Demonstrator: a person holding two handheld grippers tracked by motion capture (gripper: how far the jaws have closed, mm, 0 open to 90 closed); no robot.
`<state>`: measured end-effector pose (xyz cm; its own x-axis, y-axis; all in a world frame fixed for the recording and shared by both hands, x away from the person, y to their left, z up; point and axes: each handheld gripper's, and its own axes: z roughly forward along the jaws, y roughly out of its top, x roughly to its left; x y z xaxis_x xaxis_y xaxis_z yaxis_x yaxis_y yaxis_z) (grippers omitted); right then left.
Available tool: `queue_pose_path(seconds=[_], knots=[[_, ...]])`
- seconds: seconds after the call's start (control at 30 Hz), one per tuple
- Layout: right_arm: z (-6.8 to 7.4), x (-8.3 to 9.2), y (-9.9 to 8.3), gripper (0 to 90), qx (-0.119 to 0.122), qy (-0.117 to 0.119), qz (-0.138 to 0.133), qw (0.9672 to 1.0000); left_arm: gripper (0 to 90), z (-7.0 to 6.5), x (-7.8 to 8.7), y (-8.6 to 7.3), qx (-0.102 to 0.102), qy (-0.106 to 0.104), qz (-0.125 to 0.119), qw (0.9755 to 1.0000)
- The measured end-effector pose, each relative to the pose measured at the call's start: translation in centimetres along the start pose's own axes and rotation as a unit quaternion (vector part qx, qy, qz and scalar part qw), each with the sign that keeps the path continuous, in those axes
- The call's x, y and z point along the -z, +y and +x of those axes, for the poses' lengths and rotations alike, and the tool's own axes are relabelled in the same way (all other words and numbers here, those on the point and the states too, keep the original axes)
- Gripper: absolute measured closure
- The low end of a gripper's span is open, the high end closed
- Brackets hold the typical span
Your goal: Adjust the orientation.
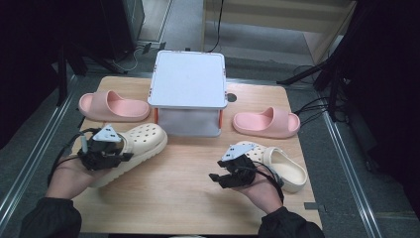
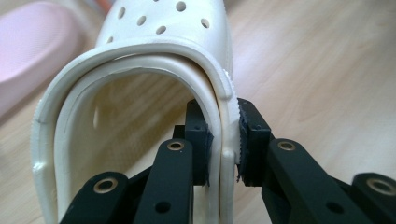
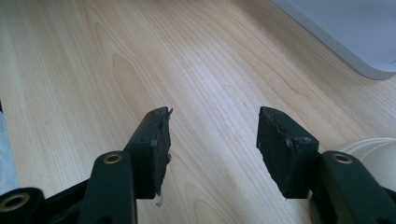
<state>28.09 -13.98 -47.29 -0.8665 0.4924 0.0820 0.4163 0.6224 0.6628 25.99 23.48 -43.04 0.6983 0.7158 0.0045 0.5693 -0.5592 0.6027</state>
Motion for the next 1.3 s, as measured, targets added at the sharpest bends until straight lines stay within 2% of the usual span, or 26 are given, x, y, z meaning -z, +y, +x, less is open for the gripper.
queue_pose_path(seconds=[0.03,0.07,0.17,0.2,0.27,0.37,0.43,0.57,0.6,0.73,0.8,0.87,0.93,1.0,1.07,1.1,1.13,1.27,1.3], knots=[[0.0,0.0,0.0,45.7,0.001,0.001,-0.001,1.0000,77.1,0.0,0.0,0.0,0.000,0.000,0.000,1.0000],[0.0,0.0,0.0,45.6,0.001,0.001,-0.002,1.0000,77.0,-1.0,-0.6,0.5,-0.007,-0.014,0.001,0.9999],[0.1,0.0,0.1,45.5,0.005,-0.002,-0.006,1.0000,77.0,-2.4,-1.6,1.3,-0.012,-0.034,0.002,0.9994],[0.1,0.0,0.1,45.5,0.005,-0.002,-0.006,1.0000,76.9,-2.4,-1.6,1.3,-0.012,-0.034,0.002,0.9994],[0.2,0.0,0.1,46.8,0.002,0.007,-0.015,0.9999,76.9,-3.6,-2.7,2.0,-0.017,-0.049,0.005,0.9987],[0.2,0.0,0.2,48.9,0.002,0.010,-0.022,0.9997,76.7,-4.9,-3.8,2.5,-0.024,-0.048,0.009,0.9985],[0.3,0.0,0.2,50.8,0.000,0.013,-0.027,0.9995,76.7,-5.6,-4.4,2.7,-0.022,-0.054,0.011,0.9982],[0.2,-0.1,0.4,53.7,-0.005,0.017,-0.038,0.9991,76.6,-6.4,-5.3,2.8,-0.019,-0.065,0.018,0.9976],[0.3,-0.4,0.6,56.3,-0.012,0.020,-0.046,0.9987,76.5,-6.8,-5.9,2.8,-0.025,-0.070,0.023,0.9969],[0.4,-1.1,1.0,59.8,-0.010,0.022,-0.052,0.9984,76.4,-7.4,-6.7,2.6,-0.026,-0.079,0.031,0.9961],[0.4,-1.8,1.5,67.7,-0.015,0.022,-0.051,0.9984,76.1,-7.9,-7.3,2.5,-0.033,-0.083,0.044,0.9951],[0.6,-2.3,1.7,69.8,-0.022,0.023,-0.041,0.9987,75.7,-7.9,-7.5,2.5,-0.034,-0.085,0.044,0.9949],[0.9,-2.8,1.8,72.9,-0.017,0.011,-0.032,0.9993,74.8,-7.8,-7.5,2.4,-0.031,-0.091,0.044,0.9944],[1.2,-3.1,1.8,76.8,-0.007,-0.004,-0.034,0.9994,68.2,-7.5,-7.4,2.3,-0.025,-0.097,0.042,0.9940],[1.6,-3.4,1.9,79.3,-0.013,0.004,-0.035,0.9993,59.8,-7.2,-7.0,2.2,-0.015,-0.102,0.041,0.9938],[1.7,-3.6,2.0,79.9,-0.016,0.007,-0.033,0.9993,59.0,-7.2,-7.0,2.2,-0.015,-0.102,0.041,0.9938],[1.8,-3.8,2.0,80.5,-0.017,0.011,-0.032,0.9993,58.2,-6.8,-6.2,2.1,-0.010,-0.103,0.030,0.9942],[2.1,-4.2,2.0,83.1,-0.025,0.021,-0.027,0.9991,60.0,-5.9,-4.4,1.7,-0.003,-0.107,0.014,0.9942],[2.1,-4.3,2.0,83.8,-0.025,0.024,-0.028,0.9990,62.8,-5.6,-4.0,1.6,-0.004,-0.098,0.013,0.9951]])
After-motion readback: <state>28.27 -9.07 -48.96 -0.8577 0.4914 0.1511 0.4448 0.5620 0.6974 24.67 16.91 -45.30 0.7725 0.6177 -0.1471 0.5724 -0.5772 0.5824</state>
